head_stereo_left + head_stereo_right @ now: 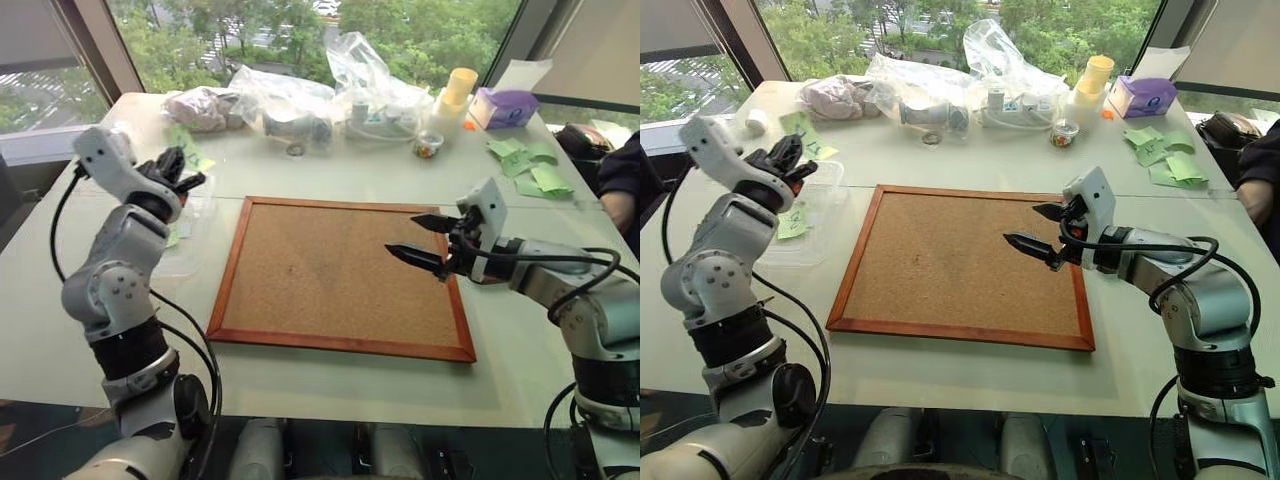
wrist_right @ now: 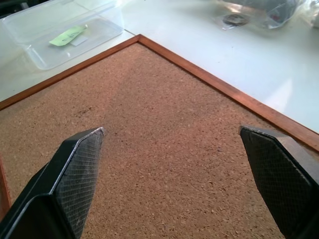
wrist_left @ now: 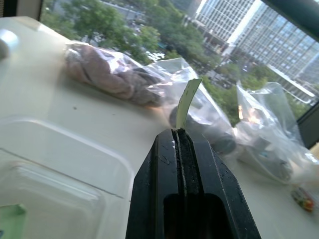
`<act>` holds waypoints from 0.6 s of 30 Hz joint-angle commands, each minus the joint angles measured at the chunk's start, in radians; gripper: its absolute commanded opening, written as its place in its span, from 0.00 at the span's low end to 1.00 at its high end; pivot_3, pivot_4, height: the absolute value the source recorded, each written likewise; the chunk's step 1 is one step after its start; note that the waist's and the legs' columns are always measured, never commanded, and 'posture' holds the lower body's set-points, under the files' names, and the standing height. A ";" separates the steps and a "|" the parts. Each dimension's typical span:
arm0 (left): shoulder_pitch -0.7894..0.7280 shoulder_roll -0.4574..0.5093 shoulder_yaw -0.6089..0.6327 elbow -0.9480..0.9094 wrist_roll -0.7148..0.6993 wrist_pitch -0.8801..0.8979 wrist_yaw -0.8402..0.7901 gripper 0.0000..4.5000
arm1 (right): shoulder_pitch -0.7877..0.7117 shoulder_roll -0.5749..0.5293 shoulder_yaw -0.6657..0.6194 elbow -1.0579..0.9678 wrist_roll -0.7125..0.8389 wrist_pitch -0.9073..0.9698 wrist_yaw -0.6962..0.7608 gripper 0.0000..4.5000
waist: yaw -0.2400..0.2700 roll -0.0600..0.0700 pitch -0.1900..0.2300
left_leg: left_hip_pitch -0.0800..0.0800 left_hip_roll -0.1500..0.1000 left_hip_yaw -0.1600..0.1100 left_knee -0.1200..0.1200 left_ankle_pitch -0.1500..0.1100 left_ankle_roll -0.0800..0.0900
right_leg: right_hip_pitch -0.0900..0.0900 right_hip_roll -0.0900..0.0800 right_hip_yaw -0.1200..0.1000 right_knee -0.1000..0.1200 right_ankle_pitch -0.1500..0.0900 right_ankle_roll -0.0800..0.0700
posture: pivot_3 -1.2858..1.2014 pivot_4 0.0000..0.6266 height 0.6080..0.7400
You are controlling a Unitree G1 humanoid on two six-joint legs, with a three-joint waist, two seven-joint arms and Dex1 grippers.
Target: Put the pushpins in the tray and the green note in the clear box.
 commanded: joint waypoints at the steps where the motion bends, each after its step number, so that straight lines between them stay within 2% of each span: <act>1: 0.038 0.015 0.018 -0.033 0.017 -0.030 0.036 0.00 | -0.040 -0.015 -0.001 0.012 -0.008 -0.026 0.021 0.99 | -0.001 -0.001 0.001 | 0.000 0.000 0.001 0.000 0.000 0.000 | 0.000 0.000 0.000 0.000 0.000 0.000 | 0.52 0.24 1.00; 3: 0.060 0.015 0.023 -0.031 0.019 -0.039 0.049 0.00 | -0.048 -0.018 0.003 0.024 -0.014 -0.030 0.028 0.99 | -0.001 -0.002 0.001 | 0.000 0.000 0.001 0.000 0.000 0.000 | 0.000 0.000 0.000 0.000 0.000 0.000 | 0.52 0.24 1.00; 7: 0.092 0.028 0.016 -0.010 0.025 -0.061 0.037 0.29 | -0.049 -0.022 0.008 0.027 -0.023 -0.033 0.038 1.00 | -0.002 -0.002 0.001 | 0.000 0.000 0.001 0.000 0.000 0.000 | 0.000 0.000 0.000 0.000 0.000 0.000 | 0.52 0.24 1.00; 8: 0.095 0.031 0.014 -0.004 0.024 -0.064 0.034 0.38 | -0.048 -0.023 0.008 0.026 -0.026 -0.034 0.039 1.00 | -0.002 -0.002 0.001 | 0.000 0.000 0.002 0.000 0.000 0.000 | 0.000 0.000 0.000 0.000 0.000 0.000 | 0.52 0.24 1.00; 9: 0.097 0.035 0.012 0.000 0.022 -0.065 0.030 0.52 | -0.046 -0.024 0.007 0.025 -0.028 -0.034 0.039 1.00 | -0.002 -0.002 0.001 | 0.000 0.000 0.002 0.000 0.000 0.000 | 0.000 0.000 0.000 0.000 0.000 0.000 | 0.52 0.24 1.00; 10: 0.099 0.040 0.010 0.002 0.018 -0.063 0.024 0.60 | -0.045 -0.025 0.005 0.024 -0.028 -0.032 0.040 1.00 | -0.002 -0.002 0.001 | 0.000 0.000 0.002 0.000 0.000 0.000 | 0.000 0.000 0.000 0.000 0.000 0.000 | 0.52 0.24 1.00; 13: 0.101 0.039 0.013 -0.011 -0.033 -0.048 -0.002 0.96 | -0.034 -0.035 -0.007 0.019 -0.026 -0.030 0.042 1.00 | -0.001 -0.002 0.001 | 0.000 0.000 0.002 0.000 0.000 0.000 | 0.000 0.000 0.000 0.000 0.000 0.000 | 0.52 0.24 1.00; 15: 0.111 0.054 -0.006 -0.040 -0.080 -0.023 -0.057 0.98 | -0.023 -0.046 -0.020 0.016 -0.024 -0.028 0.042 1.00 | -0.001 -0.002 0.001 | 0.000 0.000 0.002 0.000 0.000 0.000 | 0.000 0.000 0.000 0.000 0.000 0.000 | 0.52 0.24 1.00; 18: 0.133 0.115 -0.098 -0.145 -0.266 0.098 -0.254 0.98 | 0.032 -0.101 -0.057 0.005 -0.027 -0.030 0.062 1.00 | 0.000 -0.003 0.002 | -0.001 0.000 0.001 0.000 0.000 0.000 | 0.000 0.000 0.000 0.000 0.000 0.000 | 0.52 0.24 1.00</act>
